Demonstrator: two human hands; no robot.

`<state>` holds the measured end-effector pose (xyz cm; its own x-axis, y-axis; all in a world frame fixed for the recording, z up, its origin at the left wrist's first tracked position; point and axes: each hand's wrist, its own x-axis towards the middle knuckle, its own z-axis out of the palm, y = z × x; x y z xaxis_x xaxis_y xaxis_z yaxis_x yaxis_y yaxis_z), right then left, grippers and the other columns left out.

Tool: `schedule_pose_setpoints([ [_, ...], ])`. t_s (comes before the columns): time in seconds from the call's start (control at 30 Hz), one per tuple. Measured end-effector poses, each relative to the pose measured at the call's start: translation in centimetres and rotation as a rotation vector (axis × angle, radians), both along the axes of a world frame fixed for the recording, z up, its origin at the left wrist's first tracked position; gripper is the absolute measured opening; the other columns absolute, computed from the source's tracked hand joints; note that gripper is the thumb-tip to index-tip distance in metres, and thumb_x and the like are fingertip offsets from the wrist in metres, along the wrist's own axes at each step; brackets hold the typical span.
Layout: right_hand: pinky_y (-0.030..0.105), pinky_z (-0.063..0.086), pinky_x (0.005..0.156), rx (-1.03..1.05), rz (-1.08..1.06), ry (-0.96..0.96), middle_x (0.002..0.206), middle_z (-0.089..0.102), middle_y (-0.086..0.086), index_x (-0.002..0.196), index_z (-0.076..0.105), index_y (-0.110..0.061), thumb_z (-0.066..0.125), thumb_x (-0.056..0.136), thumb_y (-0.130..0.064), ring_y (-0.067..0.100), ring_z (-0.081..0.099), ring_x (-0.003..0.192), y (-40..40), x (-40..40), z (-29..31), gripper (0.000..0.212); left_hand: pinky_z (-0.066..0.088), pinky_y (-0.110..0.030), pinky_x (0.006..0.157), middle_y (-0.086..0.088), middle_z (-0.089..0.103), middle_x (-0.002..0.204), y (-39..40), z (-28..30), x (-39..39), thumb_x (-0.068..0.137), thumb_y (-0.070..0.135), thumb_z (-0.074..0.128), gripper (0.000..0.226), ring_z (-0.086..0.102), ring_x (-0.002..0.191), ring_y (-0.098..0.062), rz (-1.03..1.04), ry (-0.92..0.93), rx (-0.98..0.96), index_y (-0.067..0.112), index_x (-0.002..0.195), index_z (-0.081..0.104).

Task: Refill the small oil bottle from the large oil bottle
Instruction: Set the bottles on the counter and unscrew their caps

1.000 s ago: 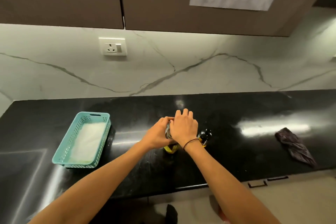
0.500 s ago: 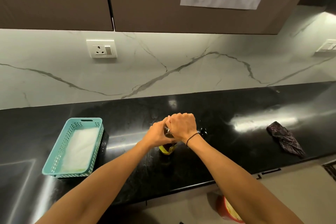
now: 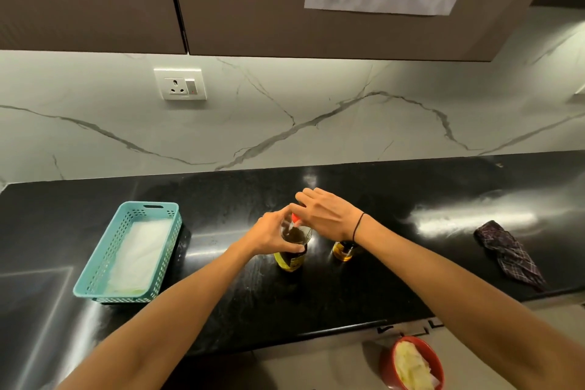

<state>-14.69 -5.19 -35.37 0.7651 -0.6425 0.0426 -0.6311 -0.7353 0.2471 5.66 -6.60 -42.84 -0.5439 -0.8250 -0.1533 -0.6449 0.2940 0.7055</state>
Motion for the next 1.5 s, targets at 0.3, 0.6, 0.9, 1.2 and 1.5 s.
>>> schedule_pose_setpoints([
  [0.3,0.030,0.054,0.071,0.089,-0.167,-0.146,0.113,0.054,0.005,0.131,0.048,-0.017,0.054,0.099,-0.058,0.017,0.052,0.092,0.6,0.7,0.8,0.052,0.061,-0.036,0.097,0.005,0.070,0.130,-0.1,-0.6,-0.3,0.072,0.052,0.092,0.087,0.069,0.114,-0.016,0.001,0.004,-0.018,0.033,0.145,0.046],
  [0.6,0.027,0.051,0.074,0.199,-0.039,-0.065,0.121,0.054,0.008,0.132,0.055,-0.014,0.071,0.092,-0.007,0.015,0.044,0.096,0.6,1.6,1.9,0.044,0.059,-0.033,0.098,0.005,0.068,0.133,-0.1,-1.2,-0.1,0.069,0.060,0.091,0.084,0.065,0.117,-0.011,0.055,-0.047,0.000,0.026,0.138,0.058],
  [0.9,0.031,0.050,0.071,0.183,-0.215,-0.123,0.116,0.056,0.006,0.127,0.050,-0.017,0.058,0.101,-0.050,0.021,0.060,0.099,1.3,2.3,2.5,0.043,0.062,-0.036,0.095,0.006,0.069,0.129,0.0,-0.9,-0.2,0.071,0.052,0.092,0.084,0.069,0.114,-0.017,0.039,-0.009,0.021,0.032,0.140,0.048],
  [1.2,0.026,0.043,0.074,0.213,-0.094,-0.047,0.127,0.053,0.010,0.137,0.053,-0.013,0.068,0.095,-0.007,0.022,0.051,0.109,1.8,2.7,4.0,0.045,0.054,-0.024,0.093,0.003,0.067,0.133,0.1,-1.4,-0.2,0.072,0.055,0.093,0.080,0.065,0.121,-0.015,0.081,-0.042,0.009,0.023,0.137,0.058],
  [1.5,0.027,0.058,0.079,0.275,-0.328,-0.827,0.105,0.060,0.001,0.108,0.061,-0.012,0.077,0.089,-0.007,0.014,0.063,0.088,1.6,-0.6,1.7,0.026,0.060,-0.037,0.101,0.011,0.065,0.134,0.7,-0.9,0.5,0.074,0.053,0.091,0.090,0.064,0.121,-0.010,0.000,0.049,-0.006,0.042,0.146,0.038],
])
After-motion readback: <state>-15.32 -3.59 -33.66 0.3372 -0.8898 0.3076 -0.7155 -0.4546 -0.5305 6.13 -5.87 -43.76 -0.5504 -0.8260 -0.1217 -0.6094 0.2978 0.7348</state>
